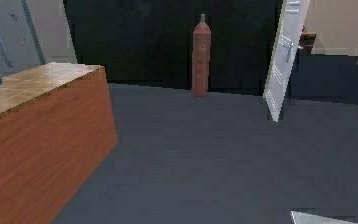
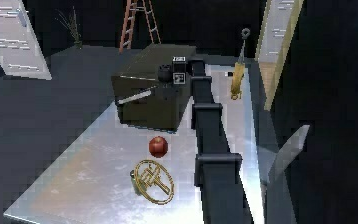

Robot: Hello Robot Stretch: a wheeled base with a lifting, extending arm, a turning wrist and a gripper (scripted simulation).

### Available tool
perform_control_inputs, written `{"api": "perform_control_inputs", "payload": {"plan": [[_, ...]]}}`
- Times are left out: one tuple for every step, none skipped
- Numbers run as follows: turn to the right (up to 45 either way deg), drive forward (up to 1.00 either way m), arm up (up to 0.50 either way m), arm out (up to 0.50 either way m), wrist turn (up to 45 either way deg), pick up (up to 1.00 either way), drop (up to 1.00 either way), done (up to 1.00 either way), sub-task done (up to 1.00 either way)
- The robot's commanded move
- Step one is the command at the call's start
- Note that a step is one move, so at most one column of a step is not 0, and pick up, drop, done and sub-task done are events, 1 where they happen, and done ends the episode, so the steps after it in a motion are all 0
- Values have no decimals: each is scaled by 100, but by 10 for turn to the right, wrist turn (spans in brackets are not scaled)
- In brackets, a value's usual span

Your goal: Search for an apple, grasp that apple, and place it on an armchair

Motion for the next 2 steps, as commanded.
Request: {"api": "perform_control_inputs", "payload": {"plan": [[0,0,0,0,240,0,0,0,0],[0,0,-30,0,0,0,0,0,0]]}}
